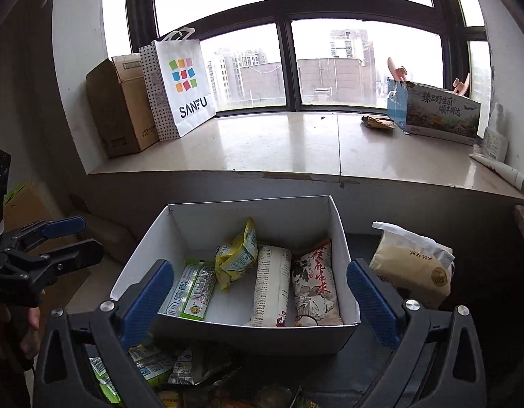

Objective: Organize snacks
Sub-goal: 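Place both held bags into the white box and release them, then grasp a green-striped wafer pack with the left gripper while the right grasps a silver snack bag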

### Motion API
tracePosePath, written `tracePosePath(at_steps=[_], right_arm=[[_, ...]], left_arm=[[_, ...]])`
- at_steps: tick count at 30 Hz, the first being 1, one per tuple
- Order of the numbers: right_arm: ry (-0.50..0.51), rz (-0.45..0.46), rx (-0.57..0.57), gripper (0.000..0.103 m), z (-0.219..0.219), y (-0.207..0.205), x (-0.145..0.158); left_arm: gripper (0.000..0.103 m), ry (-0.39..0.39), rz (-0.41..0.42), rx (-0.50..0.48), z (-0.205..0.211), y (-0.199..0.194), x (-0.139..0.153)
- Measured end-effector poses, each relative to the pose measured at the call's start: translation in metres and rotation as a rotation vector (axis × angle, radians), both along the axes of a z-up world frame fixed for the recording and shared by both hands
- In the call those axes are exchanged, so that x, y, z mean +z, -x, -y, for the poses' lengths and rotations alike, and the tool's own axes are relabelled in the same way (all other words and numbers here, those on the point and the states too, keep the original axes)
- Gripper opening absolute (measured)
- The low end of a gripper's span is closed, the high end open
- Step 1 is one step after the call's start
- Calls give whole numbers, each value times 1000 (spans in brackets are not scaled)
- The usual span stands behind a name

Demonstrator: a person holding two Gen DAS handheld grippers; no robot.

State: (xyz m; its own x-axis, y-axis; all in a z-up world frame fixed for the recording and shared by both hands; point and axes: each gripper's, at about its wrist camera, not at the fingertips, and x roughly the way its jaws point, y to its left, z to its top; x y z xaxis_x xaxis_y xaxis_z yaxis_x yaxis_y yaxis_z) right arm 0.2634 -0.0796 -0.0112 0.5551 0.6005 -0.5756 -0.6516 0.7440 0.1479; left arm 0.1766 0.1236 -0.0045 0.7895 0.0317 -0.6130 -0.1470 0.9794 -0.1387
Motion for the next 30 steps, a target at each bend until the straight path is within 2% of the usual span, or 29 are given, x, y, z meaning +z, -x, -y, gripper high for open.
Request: tracePosePath(at_steps=[4, 7, 10, 12, 16, 19, 23, 25, 28, 30], right_arm=[[-63, 29, 51, 103, 32, 45, 1], [-132, 63, 93, 103, 56, 83, -3], [-136, 71, 90, 103, 69, 114, -13], [-146, 71, 80, 103, 79, 132, -22], [-146, 19, 41, 103, 95, 154, -48], [-131, -15, 24, 103, 105, 165, -64], [-107, 10, 29, 103, 108, 176, -69], [-104, 13, 38, 103, 107, 177, -70], [-87, 22, 41, 103, 104, 178, -71], [-83, 22, 48, 103, 102, 179, -73]], left_arm=[[103, 11, 48, -40, 16, 47, 5], [103, 17, 42, -58, 27, 78, -5], [103, 43, 22, -55, 35, 104, -24], [103, 27, 4, -37, 42, 120, -40], [103, 50, -26, -31, 54, 146, -72], [103, 42, -71, -33, 57, 144, -86], [103, 0, -120, -25, 53, 121, -95], [103, 9, -122, -25, 47, 109, -103], [103, 39, -168, -30, 43, 89, -121], [103, 22, -184, -43, 46, 76, -130]])
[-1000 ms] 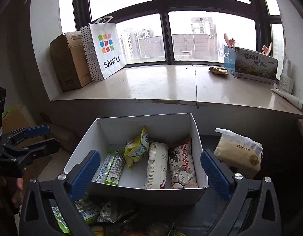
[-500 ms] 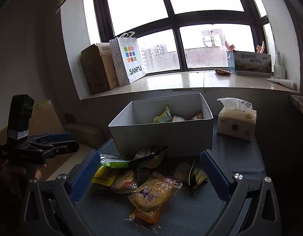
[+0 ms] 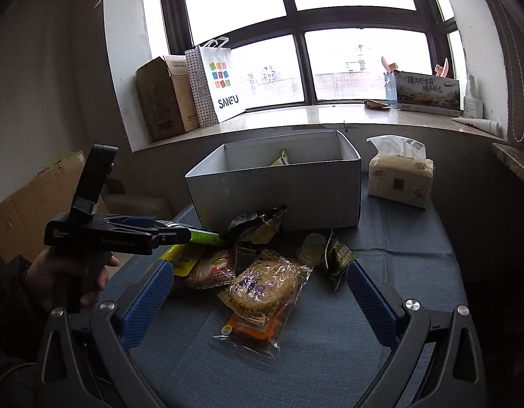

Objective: Organize snacks
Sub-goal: 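Grasp a green-striped wafer pack with the left gripper while the right grasps a silver snack bag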

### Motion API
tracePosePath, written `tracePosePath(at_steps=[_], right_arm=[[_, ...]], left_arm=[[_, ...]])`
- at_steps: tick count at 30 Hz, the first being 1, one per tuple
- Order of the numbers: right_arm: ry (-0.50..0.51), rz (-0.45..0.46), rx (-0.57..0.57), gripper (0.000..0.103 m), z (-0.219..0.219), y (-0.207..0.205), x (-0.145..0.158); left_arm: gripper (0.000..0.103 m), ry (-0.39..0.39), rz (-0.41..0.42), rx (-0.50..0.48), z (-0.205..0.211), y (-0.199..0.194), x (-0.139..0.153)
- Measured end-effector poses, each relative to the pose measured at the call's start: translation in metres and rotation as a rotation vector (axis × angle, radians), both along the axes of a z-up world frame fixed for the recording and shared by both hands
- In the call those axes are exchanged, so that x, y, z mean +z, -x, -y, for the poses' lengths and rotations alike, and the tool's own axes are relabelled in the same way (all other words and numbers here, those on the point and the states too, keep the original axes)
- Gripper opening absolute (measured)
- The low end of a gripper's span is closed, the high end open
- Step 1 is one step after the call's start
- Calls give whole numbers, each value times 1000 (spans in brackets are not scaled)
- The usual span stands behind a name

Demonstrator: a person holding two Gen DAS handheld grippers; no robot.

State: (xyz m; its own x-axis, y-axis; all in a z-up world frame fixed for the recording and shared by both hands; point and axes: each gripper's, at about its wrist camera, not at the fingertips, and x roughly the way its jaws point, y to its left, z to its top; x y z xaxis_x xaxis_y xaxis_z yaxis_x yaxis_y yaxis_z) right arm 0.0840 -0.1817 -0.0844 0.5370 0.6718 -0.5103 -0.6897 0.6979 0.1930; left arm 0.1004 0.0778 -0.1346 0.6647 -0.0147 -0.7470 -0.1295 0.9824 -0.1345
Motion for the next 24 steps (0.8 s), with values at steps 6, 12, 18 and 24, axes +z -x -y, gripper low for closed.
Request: tracePosePath(at_steps=[6, 12, 18, 24], right_arm=[[9, -20, -9, 103, 1, -3, -6], [1, -45, -34, 103, 5, -8, -9], [15, -79, -48, 103, 3, -15, -15], [41, -82, -45, 103, -12, -29, -18]], left_arm=[[80, -109, -25, -12, 10, -22, -13], [79, -90, 5, 3, 5, -7, -5], [78, -68, 114, 23, 0, 32, 28], [78, -39, 235, 54, -9, 75, 68]])
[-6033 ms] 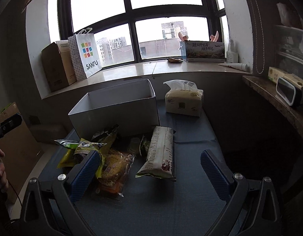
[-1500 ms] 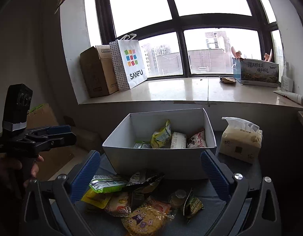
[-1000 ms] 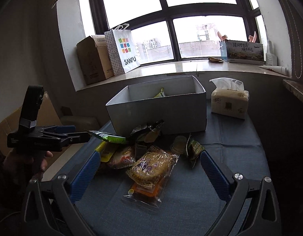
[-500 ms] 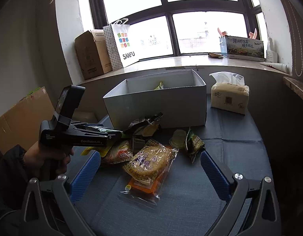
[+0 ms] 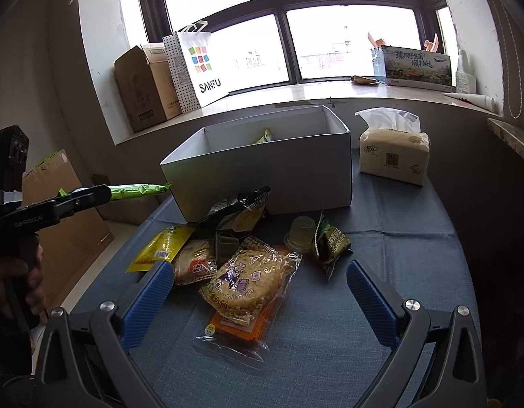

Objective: Organize snacks
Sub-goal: 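Grasp a green-striped wafer pack with the left gripper while the right grasps a silver snack bag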

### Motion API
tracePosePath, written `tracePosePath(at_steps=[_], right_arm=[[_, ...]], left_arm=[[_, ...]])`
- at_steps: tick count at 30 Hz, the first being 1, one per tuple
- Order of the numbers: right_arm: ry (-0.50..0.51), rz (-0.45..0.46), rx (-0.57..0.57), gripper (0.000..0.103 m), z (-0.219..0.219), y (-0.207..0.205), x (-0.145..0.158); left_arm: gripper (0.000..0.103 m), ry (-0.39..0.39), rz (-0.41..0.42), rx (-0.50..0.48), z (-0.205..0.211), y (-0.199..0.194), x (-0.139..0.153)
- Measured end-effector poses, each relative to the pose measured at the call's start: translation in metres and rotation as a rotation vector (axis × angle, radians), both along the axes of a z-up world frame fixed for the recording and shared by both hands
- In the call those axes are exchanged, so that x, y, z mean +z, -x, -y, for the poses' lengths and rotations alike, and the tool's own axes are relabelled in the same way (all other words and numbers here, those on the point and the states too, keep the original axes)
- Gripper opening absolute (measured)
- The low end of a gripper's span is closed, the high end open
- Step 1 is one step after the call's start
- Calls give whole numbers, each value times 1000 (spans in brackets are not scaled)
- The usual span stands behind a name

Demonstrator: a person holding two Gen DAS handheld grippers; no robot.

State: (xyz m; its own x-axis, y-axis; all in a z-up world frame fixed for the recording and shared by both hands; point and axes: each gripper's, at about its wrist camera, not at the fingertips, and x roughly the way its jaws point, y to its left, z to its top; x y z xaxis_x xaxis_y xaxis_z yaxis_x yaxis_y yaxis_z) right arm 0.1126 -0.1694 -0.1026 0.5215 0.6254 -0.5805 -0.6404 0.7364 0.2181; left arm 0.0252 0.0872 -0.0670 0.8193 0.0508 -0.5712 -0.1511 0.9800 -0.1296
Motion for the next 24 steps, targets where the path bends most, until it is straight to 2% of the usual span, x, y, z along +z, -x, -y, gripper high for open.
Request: tracePosePath(at_steps=[5, 9, 14, 17, 19, 23, 24], right_arm=[[82, 17, 56, 103, -41, -23, -4], [189, 48, 101, 103, -91, -44, -14], [268, -77, 116, 103, -144, -82, -39], [304, -113, 79, 103, -160, -98, -53], [294, -160, 82, 103, -165, -104, -59], [287, -179, 73, 103, -167, -108, -65], [257, -203, 85, 103, -165, -110, -66]], left_arm=[[78, -26, 63, 19, -5, 25, 23], [78, -5, 90, 34, -13, 36, 30], [78, 14, 101, 41, -19, 44, 32], [78, 7, 102, 40, -22, 47, 31], [78, 16, 105, 45, -24, 49, 31], [78, 23, 101, 46, -25, 48, 28], [78, 24, 101, 47, -24, 48, 28]])
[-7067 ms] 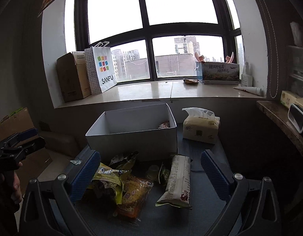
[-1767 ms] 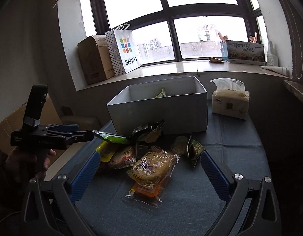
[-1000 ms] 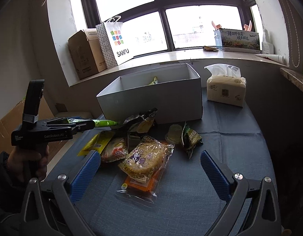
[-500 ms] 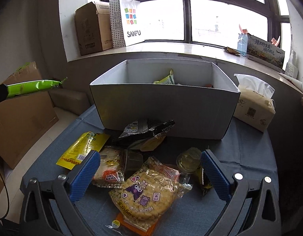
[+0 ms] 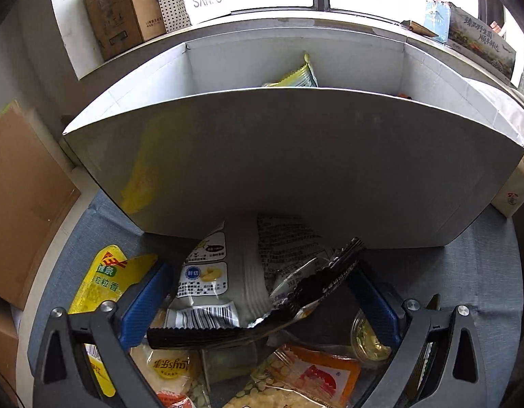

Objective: Organize snacks
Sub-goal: 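Grasp a green-striped wafer pack with the left gripper while the right grasps a silver snack bag, then drop both held packs into the white box and open both grippers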

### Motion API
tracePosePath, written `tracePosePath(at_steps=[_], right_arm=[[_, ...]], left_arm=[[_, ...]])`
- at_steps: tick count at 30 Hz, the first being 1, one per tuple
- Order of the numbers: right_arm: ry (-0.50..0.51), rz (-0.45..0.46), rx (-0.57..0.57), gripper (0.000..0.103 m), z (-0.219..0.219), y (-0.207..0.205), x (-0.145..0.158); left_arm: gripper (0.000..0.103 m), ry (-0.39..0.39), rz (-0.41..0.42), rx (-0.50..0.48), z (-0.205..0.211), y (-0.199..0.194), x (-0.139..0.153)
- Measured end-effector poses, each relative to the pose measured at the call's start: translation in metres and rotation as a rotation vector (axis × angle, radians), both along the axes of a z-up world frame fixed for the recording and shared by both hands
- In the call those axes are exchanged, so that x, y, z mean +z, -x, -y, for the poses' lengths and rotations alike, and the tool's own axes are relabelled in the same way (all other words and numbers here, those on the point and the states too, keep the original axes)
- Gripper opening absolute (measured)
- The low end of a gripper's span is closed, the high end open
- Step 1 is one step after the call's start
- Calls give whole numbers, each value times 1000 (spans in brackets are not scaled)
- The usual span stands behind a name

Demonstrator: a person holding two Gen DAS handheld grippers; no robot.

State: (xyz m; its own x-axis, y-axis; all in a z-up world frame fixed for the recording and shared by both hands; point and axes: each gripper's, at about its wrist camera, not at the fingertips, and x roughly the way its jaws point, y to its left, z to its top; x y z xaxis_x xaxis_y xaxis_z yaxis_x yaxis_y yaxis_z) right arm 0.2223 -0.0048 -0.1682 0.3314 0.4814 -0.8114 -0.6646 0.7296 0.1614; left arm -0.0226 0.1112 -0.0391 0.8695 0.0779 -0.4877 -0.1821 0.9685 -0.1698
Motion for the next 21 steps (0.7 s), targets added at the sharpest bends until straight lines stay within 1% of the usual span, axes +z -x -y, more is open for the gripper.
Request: tracePosePath(at_steps=[1, 2, 5, 7, 10, 13, 17, 19, 21], right_arm=[[-39, -26, 4, 89, 4, -2, 0], [-63, -39, 5, 71, 7, -3, 2], [-80, -45, 23, 70, 15, 1, 7], [-145, -58, 21, 69, 29, 6, 16], [-228, -37, 14, 69, 56, 20, 35], [-308, 2, -11, 69, 86, 32, 59], [-400, 83, -48, 69, 129, 52, 93], [-422, 128, -72, 69, 144, 56, 110], [-451, 158, -89, 69, 154, 56, 124]], left_arm=[[78, 3, 1, -2, 0, 0, 0], [79, 3, 1, -4, 1, 0, 0], [79, -7, -4, -7, 4, -5, -1], [79, -22, 3, 4, 4, -6, -2], [79, -41, -4, 1, 8, -12, -5], [79, -45, -11, -17, 14, -23, -4], [79, -42, 18, -69, 27, -39, 6], [79, -63, 26, -86, 33, -52, 12], [79, -56, 41, -106, 36, -65, 19]])
